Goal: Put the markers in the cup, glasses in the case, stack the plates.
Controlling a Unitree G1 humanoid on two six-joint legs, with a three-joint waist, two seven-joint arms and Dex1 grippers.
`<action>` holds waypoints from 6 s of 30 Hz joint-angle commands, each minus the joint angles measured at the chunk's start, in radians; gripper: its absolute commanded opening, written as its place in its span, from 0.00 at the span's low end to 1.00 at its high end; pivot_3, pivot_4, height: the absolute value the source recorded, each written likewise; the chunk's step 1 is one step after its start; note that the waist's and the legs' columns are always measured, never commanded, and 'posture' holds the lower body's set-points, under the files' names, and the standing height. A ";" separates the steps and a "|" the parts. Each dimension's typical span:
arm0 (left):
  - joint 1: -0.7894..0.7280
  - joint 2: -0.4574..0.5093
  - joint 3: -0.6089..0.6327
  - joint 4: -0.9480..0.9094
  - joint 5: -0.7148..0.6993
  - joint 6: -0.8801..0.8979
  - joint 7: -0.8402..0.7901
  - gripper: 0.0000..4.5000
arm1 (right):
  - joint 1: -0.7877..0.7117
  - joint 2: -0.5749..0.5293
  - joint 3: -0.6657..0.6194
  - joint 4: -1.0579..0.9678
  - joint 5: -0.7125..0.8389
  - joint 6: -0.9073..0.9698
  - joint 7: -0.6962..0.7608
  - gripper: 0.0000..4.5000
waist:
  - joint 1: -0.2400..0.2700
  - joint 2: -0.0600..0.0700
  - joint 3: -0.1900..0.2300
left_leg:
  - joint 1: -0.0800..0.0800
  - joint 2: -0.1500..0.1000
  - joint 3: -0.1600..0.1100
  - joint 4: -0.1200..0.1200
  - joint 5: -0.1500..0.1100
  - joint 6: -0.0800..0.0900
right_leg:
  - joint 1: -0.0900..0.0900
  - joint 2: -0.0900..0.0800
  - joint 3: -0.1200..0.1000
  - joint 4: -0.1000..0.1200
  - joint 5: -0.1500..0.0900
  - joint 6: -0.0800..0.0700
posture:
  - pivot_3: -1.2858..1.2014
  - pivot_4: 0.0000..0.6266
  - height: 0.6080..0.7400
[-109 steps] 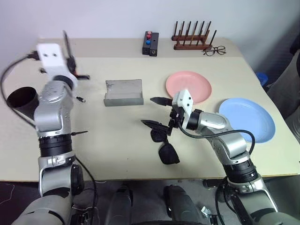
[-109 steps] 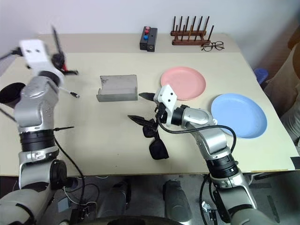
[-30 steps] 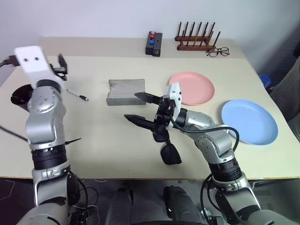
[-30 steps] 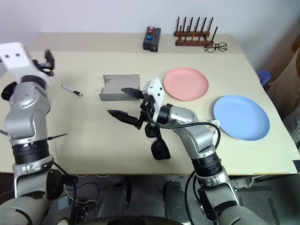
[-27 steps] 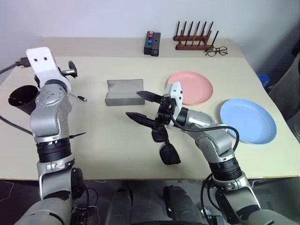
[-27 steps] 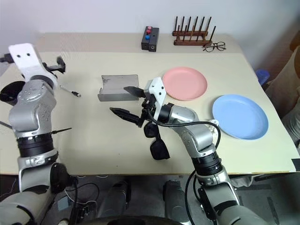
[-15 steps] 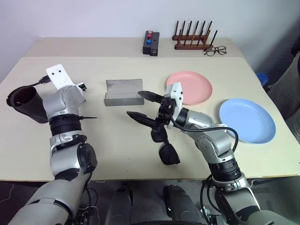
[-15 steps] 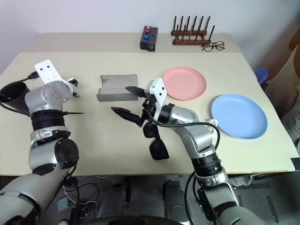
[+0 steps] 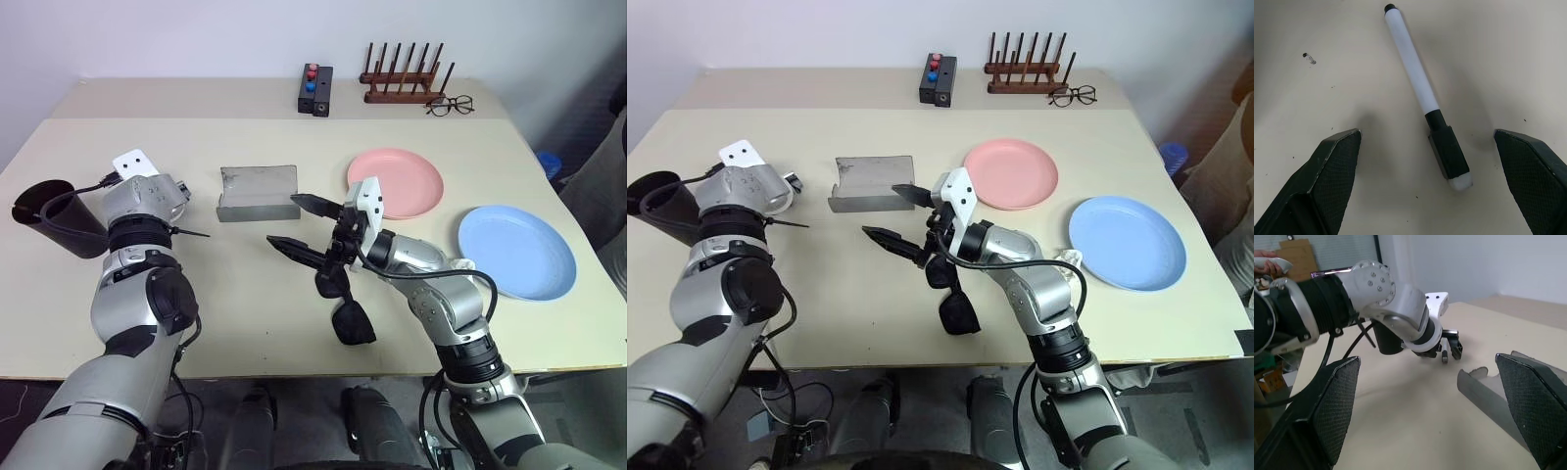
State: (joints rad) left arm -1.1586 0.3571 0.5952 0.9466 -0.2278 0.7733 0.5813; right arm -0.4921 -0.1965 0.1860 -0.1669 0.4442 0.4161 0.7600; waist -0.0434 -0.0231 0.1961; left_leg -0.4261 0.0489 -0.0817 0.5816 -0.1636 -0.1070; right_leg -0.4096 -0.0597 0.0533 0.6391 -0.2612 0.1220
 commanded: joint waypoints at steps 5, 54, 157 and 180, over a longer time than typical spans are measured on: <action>-0.023 0.026 0.000 0.023 -0.022 -0.036 0.022 0.48 | -0.002 0.005 -0.002 -0.027 0.003 -0.016 0.000 1.00 | 0.001 0.000 0.000 | 0.000 0.000 0.000 -0.003 0.001 -0.002 | -0.001 0.000 0.000 0.000 0.000 0.000 | 0.52 0.24 1.00; 0.879 0.100 -0.068 -1.228 0.266 -0.533 -0.354 0.02 | -0.039 0.022 -0.042 -0.058 0.093 0.018 0.027 1.00 | 0.002 0.000 0.000 | 0.000 0.001 0.000 -0.003 0.002 -0.002 | 0.001 0.000 0.000 -0.006 0.000 -0.006 | 0.52 0.24 1.00; 0.239 0.266 -0.865 -0.350 0.169 -0.366 -1.622 0.46 | 0.115 -0.464 -0.130 -0.117 -0.026 0.002 0.227 1.00 | 0.024 0.001 0.000 | -0.002 0.001 0.000 -0.002 0.002 -0.002 | 0.000 0.000 0.000 -0.006 -0.001 -0.006 | 0.52 0.24 1.00; 0.788 0.618 -0.769 -1.172 -0.020 -0.401 -1.969 0.01 | 0.082 -0.474 -0.097 -0.077 -0.039 0.003 0.292 1.00 | 0.026 0.001 0.000 | -0.001 0.001 0.001 -0.002 0.001 -0.001 | 0.000 -0.001 0.000 -0.005 -0.001 -0.007 | 0.52 0.24 1.00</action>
State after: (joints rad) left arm -0.3689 0.9615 -0.2097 -0.1745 -0.2249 0.3651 -1.3771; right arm -0.4011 -0.6531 0.0960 -0.2131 0.3959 0.4124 1.0449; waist -0.0174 -0.0220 0.1965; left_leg -0.4275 0.0500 -0.0809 0.5799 -0.1621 -0.1081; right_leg -0.4092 -0.0606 0.0537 0.6337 -0.2625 0.1148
